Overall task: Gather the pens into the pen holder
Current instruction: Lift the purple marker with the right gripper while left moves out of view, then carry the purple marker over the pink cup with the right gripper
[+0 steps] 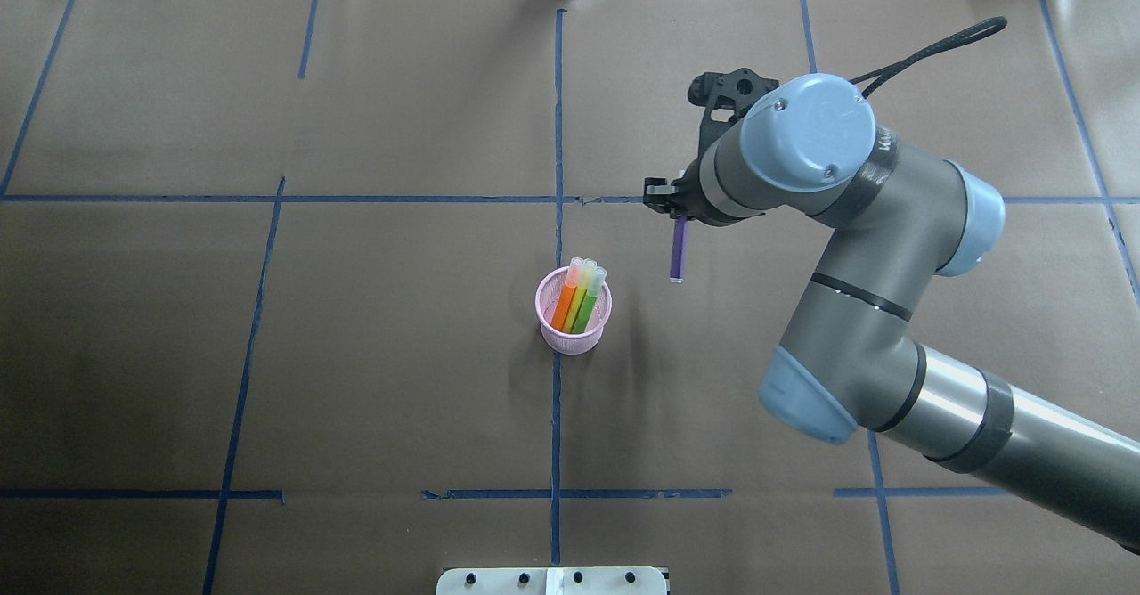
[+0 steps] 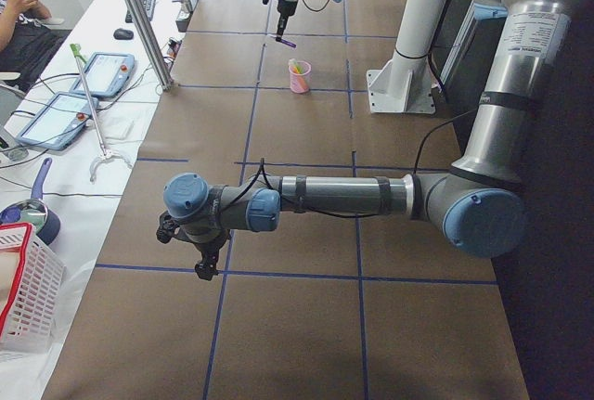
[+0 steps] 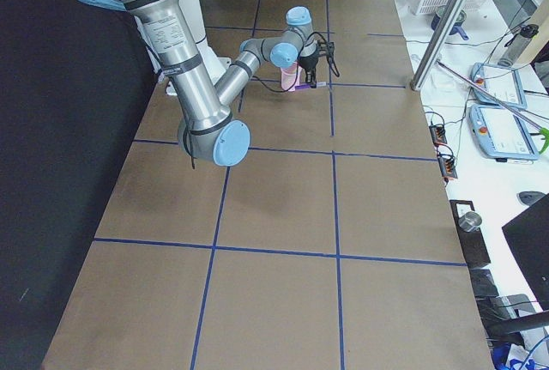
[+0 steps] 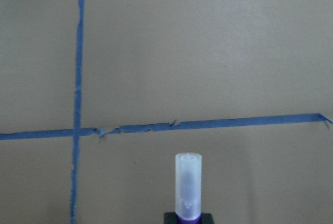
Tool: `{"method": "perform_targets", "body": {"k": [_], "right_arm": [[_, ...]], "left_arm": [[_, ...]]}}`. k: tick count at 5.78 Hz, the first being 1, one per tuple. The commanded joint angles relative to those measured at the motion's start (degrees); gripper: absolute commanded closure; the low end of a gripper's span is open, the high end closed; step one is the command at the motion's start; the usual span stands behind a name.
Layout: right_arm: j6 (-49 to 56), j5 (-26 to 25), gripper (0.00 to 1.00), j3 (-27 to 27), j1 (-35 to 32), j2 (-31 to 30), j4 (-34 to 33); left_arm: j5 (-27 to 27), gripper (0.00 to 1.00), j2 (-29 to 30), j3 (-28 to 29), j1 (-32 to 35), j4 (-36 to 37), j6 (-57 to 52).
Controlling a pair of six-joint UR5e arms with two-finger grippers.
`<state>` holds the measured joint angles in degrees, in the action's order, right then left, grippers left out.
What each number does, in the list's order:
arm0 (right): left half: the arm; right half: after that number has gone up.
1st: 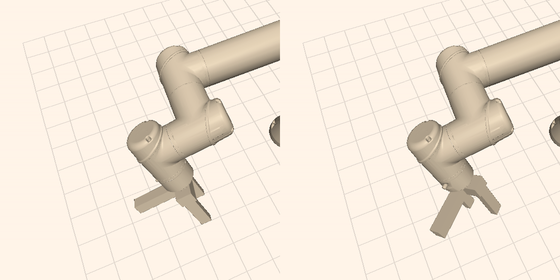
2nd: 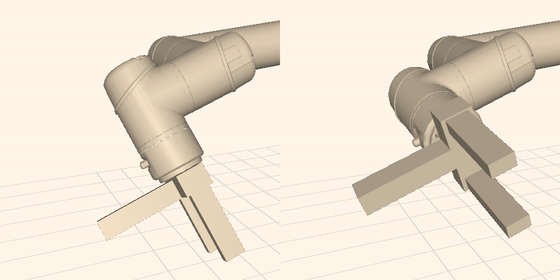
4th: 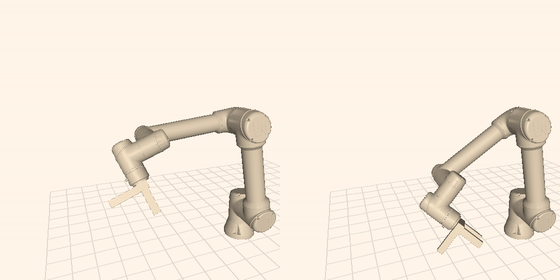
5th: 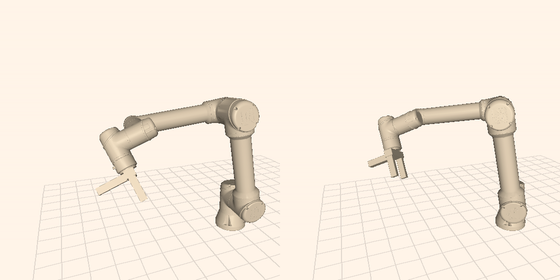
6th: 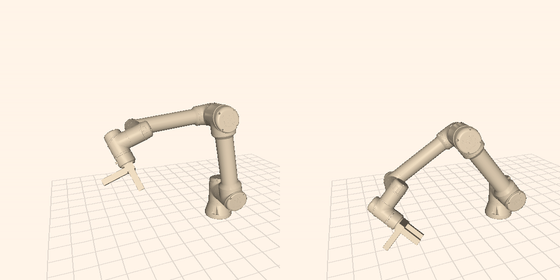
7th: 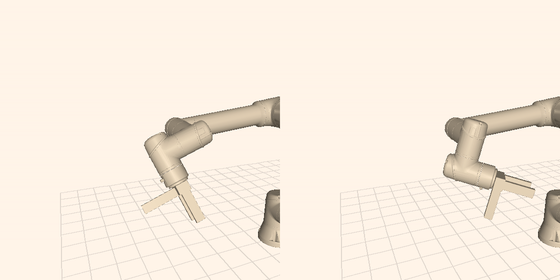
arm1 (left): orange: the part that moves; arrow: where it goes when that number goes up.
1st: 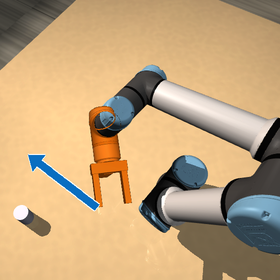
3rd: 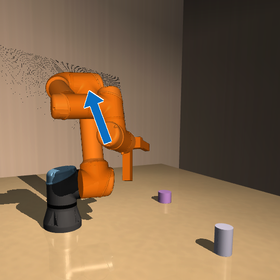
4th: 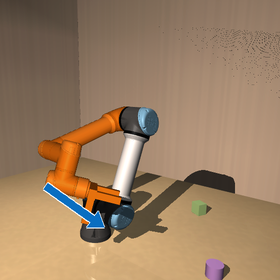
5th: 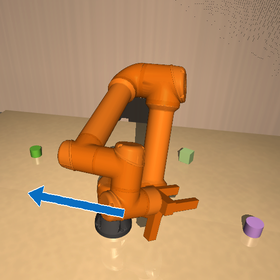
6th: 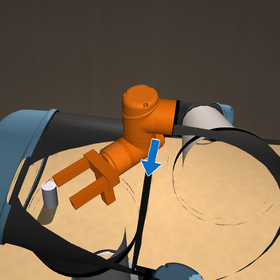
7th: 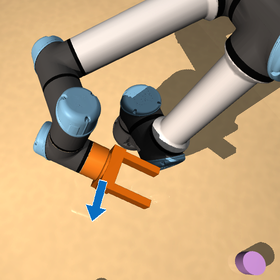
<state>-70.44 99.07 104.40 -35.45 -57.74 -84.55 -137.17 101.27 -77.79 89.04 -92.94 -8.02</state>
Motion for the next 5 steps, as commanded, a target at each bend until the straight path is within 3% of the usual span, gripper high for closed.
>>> {"method": "perform_targets", "body": {"k": [1,3,5], "right_arm": [[1.3,-4.1,1.0,1.6,1.5,4.0,0.0],[3.1,-5.3,1.0,2.7,1.5,5.9,-0.2],[3.7,-16.6,1.0,3.0,5.2,7.0,-0.1]], "left_arm": [[3.5,0.0,-0.5,0.2,-0.1,0.1,1.2],[3.8,0.0,-1.9,0.1,-0.1,0.0,1.2],[3.9,0.0,-2.8,-0.3,-0.1,-0.1,1.2]]}}
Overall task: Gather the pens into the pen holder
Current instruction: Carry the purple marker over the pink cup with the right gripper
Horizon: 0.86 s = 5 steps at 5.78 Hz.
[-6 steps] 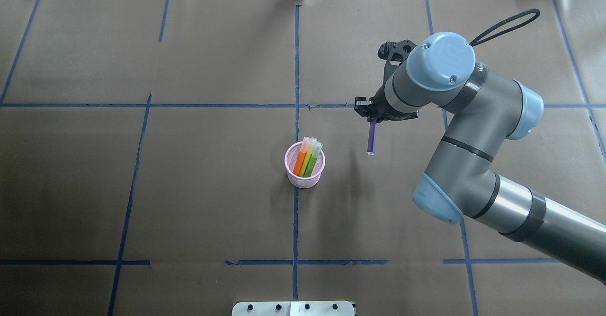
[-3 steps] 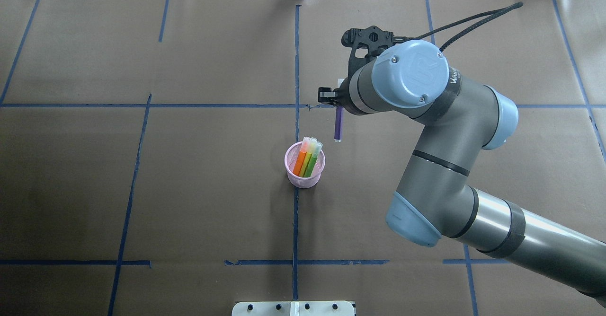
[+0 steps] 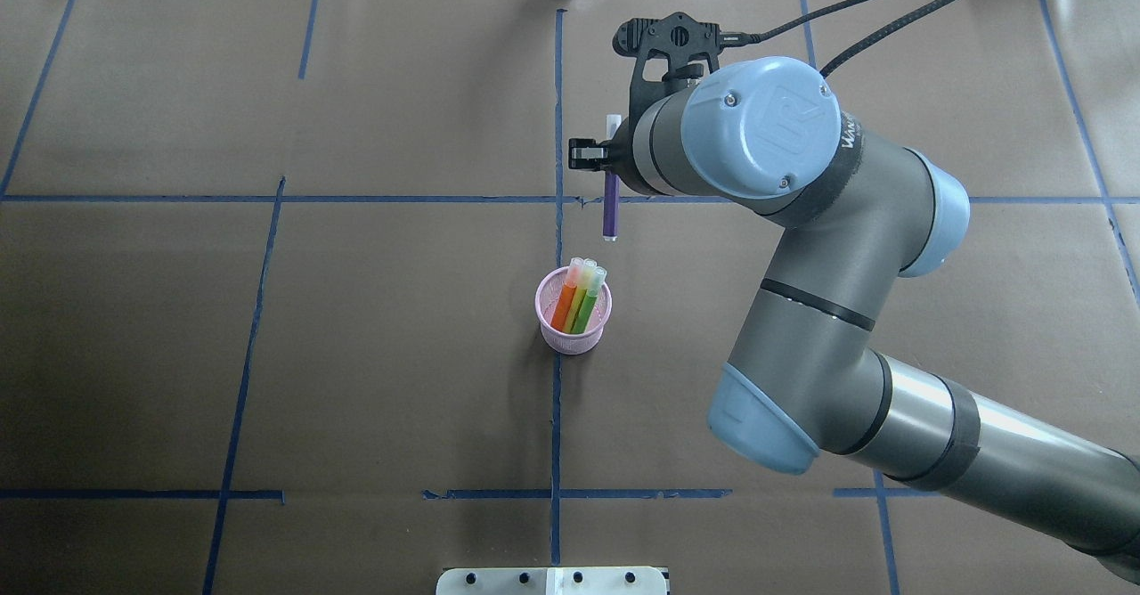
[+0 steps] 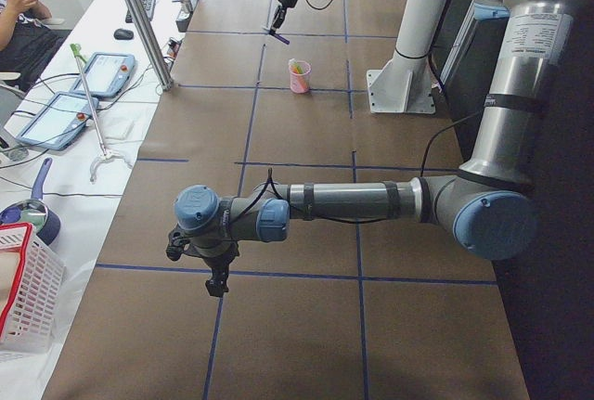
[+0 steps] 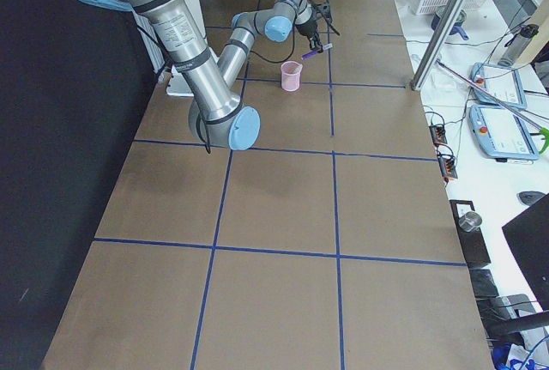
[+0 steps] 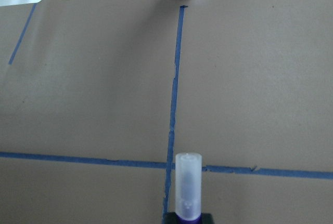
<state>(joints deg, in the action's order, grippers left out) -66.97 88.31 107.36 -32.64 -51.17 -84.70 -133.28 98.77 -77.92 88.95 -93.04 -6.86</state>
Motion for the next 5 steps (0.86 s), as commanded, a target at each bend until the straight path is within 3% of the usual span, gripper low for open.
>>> {"method": "perform_targets", "body": {"k": [1,5], "right_arm": [[0.3,-7.2,1.0,0.0,3.6,0.6,0.1],[-0.1,-12.0,1.0,-1.2,8.6,0.1,0.1]], "left_arm": [[0.2,0.0,-1.3,-0.7,0.0,-0.1,0.0],[1.8,0.0,-10.2,-10.0,0.0,-0.5,-0.1]]}}
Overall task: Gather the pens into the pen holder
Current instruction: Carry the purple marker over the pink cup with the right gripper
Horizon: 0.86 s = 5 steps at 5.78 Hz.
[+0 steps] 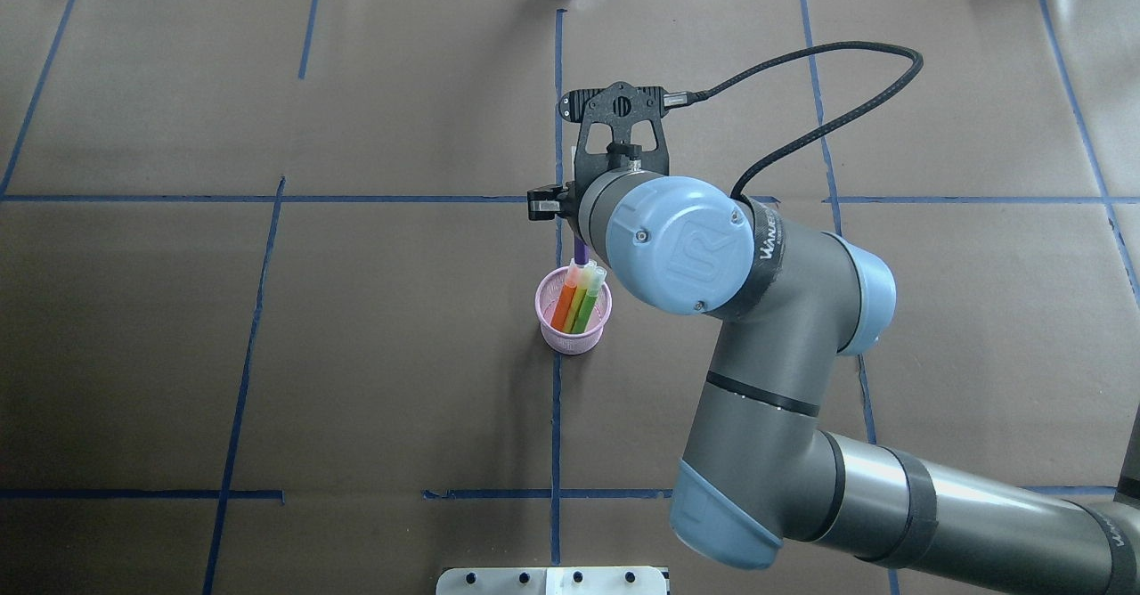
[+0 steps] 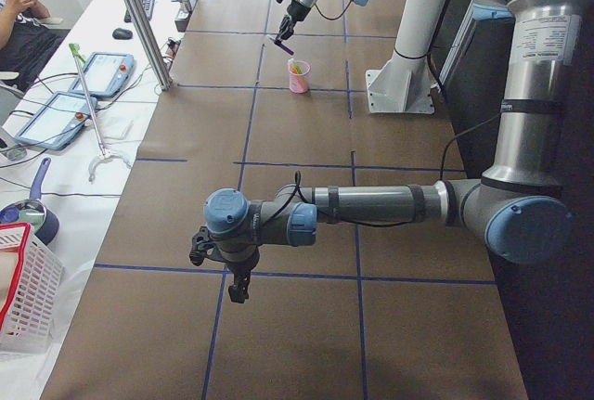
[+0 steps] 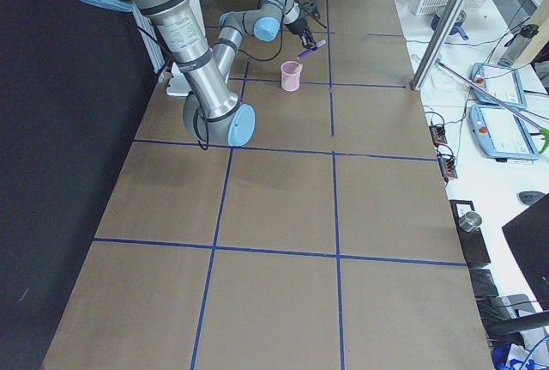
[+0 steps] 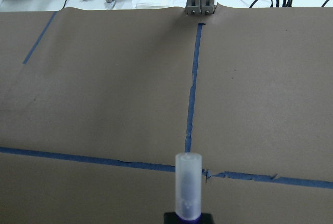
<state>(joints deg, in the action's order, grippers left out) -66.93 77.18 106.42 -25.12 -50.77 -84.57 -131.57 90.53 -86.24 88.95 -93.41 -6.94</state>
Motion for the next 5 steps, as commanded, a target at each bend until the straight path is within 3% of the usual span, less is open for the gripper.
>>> {"method": "perform_targets", "body": {"k": [1,4,5], "right_arm": [[-0.4,-4.2,1.0,-0.7,3.4,-0.7,0.1],[-0.7,-8.4,1.0,-6.8,7.1,-2.7,10.2],[-0.6,-8.4,0.98,-6.8,7.2,-3.0,10.3]], "left_arm": [[0.1,0.0,-2.0,-2.0,0.0,-0.1,-0.1],[1.0,0.0,-1.8,-2.0,-0.1,0.0,-0.2],[1.1,0.0,-1.6,-2.0,-0.1,0.0,-0.2]]}}
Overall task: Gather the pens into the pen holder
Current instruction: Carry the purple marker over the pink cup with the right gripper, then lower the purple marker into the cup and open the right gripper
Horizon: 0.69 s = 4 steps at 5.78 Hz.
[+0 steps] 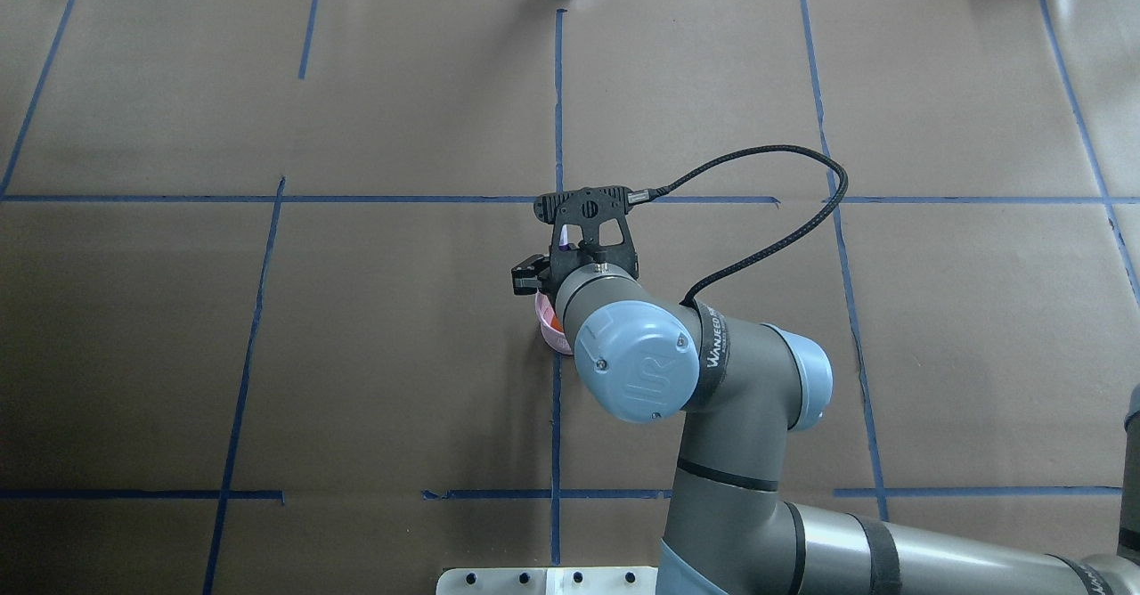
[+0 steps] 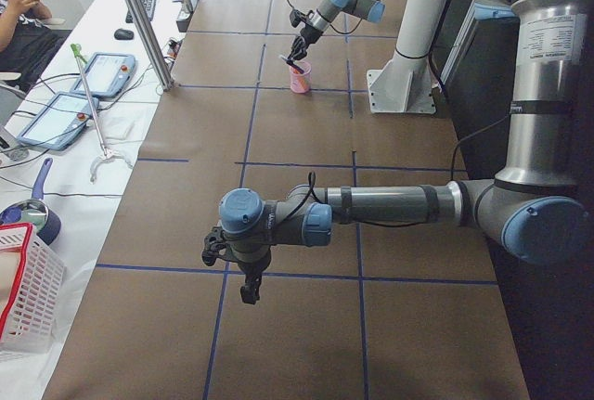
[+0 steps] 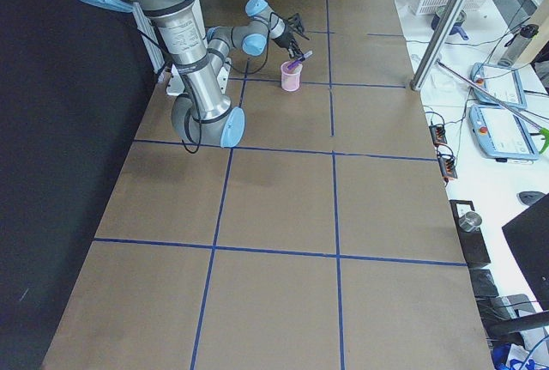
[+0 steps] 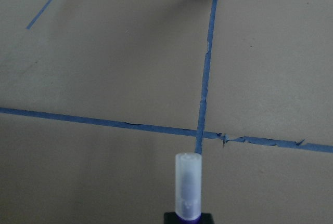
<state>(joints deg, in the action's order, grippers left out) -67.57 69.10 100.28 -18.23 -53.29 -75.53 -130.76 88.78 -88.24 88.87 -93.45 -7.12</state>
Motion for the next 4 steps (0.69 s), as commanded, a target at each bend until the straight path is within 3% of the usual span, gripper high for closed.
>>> {"method": "perform_targets", "body": {"k": [1,2,4], "right_arm": [[-0.1,-0.2,0.61,-0.3,0.3,-0.2,1.3],[-0.1,-0.2,0.01,0.1,0.2,-0.1,1.3],[0.2,1.2,0.0,3.4,-0.3,0.2,0.3]], "left_arm": [[0.2,0.0,0.2,0.0,0.0,0.0,0.0],[0.2,0.0,0.3,0.0,0.0,0.0,0.0],[0.2,0.0,0.3,0.0,0.0,0.0,0.0]]}}
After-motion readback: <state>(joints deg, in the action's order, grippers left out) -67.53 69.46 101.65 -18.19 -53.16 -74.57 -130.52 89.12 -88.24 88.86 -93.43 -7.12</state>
